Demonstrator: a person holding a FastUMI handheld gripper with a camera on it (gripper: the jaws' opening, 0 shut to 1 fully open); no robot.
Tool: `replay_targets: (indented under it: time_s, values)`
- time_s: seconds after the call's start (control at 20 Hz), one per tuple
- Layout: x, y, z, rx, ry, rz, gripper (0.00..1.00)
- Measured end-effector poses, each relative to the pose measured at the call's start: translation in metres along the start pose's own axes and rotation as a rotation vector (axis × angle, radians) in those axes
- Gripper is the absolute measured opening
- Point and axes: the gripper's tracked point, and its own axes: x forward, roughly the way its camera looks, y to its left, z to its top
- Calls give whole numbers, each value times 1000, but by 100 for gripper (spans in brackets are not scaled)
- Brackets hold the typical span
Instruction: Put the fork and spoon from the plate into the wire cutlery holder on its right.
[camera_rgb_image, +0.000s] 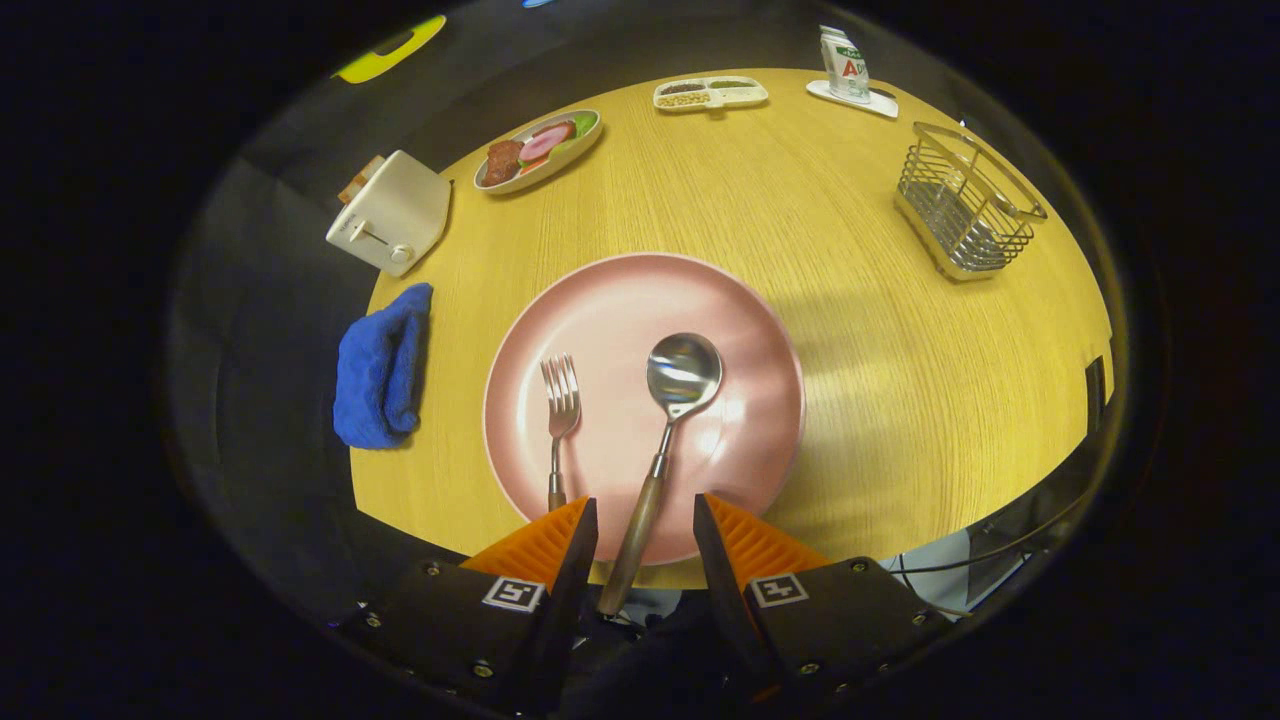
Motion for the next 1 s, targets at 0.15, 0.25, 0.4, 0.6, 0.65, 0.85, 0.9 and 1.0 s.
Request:
replay_targets:
  time_s: [0.15, 0.25, 0.4, 0.6, 0.65, 0.85, 0.9, 1.0]
  values:
    - [10, 3, -1, -5, 19, -4, 58]
    - [16, 3, -2, -20, 35, -10, 58]
    - [21, 6, -2, -28, 49, -16, 56]
    - [29, 0, -2, -10, 87, -45, 40]
    - [30, -1, -2, 10, 83, -41, 29]
    - [26, -1, 3, 107, 88, 7, 14]
    - [26, -1, 5, 120, 96, 19, 14]
    - [27, -7, 6, 115, 95, 3, 13]
